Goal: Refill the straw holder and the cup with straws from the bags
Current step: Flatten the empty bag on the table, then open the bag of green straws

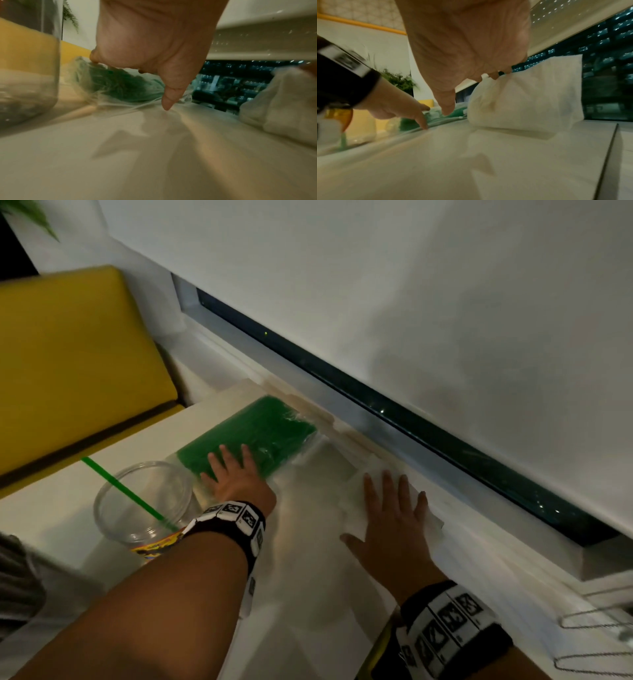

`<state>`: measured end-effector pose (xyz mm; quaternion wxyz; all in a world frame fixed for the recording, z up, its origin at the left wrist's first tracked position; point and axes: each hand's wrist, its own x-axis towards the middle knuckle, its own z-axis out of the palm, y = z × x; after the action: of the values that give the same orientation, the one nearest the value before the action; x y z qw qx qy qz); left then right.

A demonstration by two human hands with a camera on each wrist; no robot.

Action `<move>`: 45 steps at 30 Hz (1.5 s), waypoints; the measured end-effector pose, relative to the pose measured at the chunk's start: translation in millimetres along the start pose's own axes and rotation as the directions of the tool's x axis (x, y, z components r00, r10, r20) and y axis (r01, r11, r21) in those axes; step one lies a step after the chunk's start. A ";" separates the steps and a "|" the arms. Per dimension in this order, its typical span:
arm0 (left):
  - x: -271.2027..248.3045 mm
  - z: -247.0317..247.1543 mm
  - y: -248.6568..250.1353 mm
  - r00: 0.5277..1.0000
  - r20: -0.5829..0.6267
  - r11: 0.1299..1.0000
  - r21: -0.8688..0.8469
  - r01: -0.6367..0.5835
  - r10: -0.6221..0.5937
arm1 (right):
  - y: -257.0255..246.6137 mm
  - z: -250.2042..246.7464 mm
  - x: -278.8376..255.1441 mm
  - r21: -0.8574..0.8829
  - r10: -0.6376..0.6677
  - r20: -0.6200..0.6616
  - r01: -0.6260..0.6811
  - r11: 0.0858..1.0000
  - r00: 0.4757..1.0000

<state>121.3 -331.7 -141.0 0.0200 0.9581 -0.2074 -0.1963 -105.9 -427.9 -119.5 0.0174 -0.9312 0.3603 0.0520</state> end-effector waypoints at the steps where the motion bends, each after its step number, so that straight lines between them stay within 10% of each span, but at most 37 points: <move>1: 2.3 0.0 0.2 1.000 0.021 1.000 0.011 0.013 -0.013 | -0.9 -3.7 -2.8 0.003 -0.015 -0.006 0.015 1.000 1.000; 10: -34.7 13.0 19.7 0.978 0.018 0.956 0.205 -0.209 0.209 | 2.2 -3.9 -33.5 0.140 -0.053 -0.392 0.117 0.983 0.919; 13: -54.2 17.0 19.2 0.962 0.060 0.938 0.212 -0.273 0.266 | 9.9 3.6 -38.0 0.234 0.090 -0.178 -0.047 0.971 0.980; 18: -69.6 17.8 14.6 0.952 0.066 0.945 0.115 -0.305 0.299 | 14.2 26.2 -40.7 0.069 -0.061 0.248 0.046 0.997 0.967; 26: -114.5 17.3 14.5 0.909 0.192 0.928 -0.094 -0.360 0.371 | 13.1 8.1 -47.8 -0.093 -0.005 -0.042 0.001 0.996 0.999; 34: -153.0 14.2 -15.1 0.804 0.494 0.923 0.011 -0.385 0.330 | 0.9 14.1 -65.2 0.030 -0.008 -0.180 0.013 0.999 0.984; 40: -168.8 -8.8 -36.5 0.794 0.466 0.886 0.045 -0.462 0.390 | -42.7 30.8 -91.2 0.254 -0.068 -0.258 0.135 0.958 0.964; 45: -183.9 -4.1 -68.2 0.787 0.482 0.897 0.006 -0.443 0.386 | -96.3 44.4 -100.6 0.702 0.153 0.207 -0.256 0.664 0.966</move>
<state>-4.5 -195.1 -77.8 -0.0449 0.8119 -0.4226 -0.4002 -118.7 -286.2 -153.2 0.4003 -0.7965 0.4520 -0.0319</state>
